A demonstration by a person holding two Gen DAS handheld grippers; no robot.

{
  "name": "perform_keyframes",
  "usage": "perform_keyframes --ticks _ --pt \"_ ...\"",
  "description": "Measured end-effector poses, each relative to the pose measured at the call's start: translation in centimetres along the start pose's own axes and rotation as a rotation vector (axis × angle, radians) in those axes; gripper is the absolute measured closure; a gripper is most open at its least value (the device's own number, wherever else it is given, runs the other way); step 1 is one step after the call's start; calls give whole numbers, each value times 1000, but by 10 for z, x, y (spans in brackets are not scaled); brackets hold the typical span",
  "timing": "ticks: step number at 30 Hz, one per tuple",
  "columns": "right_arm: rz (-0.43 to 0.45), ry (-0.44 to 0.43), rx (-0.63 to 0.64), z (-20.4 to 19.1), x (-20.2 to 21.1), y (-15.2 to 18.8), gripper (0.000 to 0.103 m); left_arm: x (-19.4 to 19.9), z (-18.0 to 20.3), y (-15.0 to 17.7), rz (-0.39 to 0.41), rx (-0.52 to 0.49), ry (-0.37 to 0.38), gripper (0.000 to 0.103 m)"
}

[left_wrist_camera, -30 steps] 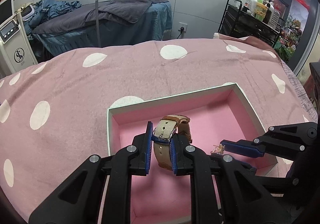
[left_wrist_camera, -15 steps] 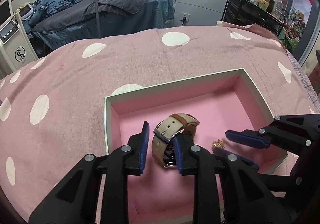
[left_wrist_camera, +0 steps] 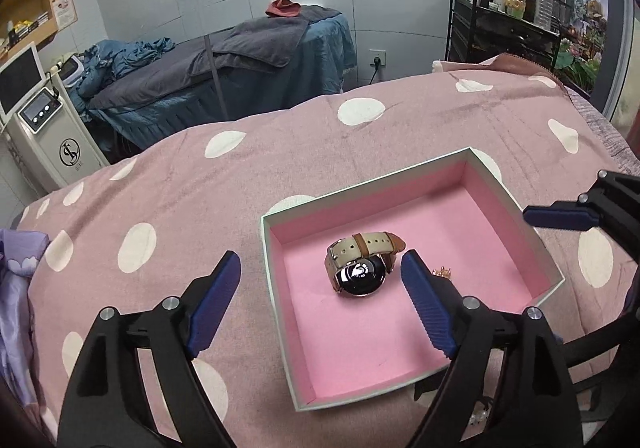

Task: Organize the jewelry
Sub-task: 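Carry watch and earring into the pink-lined box and open both tools, then move both tools back toward the remaining jewelry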

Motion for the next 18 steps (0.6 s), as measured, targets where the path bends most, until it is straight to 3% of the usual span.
perform_keyframes --ticks 5,8,11,18 --pt "66 2 -45 3 29 13 20 38 -9 13 102 11 -9 6" --pt "105 -23 -80 -2 42 25 19 60 -9 30 147 10 8 6" --pt "147 -49 -123 -8 51 39 19 74 -8 51 147 -2 -2 6" --pt "190 -11 -155 -20 60 77 19 91 -28 102 128 108 7 6"
Point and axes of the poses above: each gripper's, at about its wrist camera, not at the fingertips, and x roughly against the way its jaws point, z to its right, y to its underside, the point moved 8 cm from there along -x, roughly the way its jaws point, and after that the axes turned 13 degrees about -y, right-handed, at the moved point
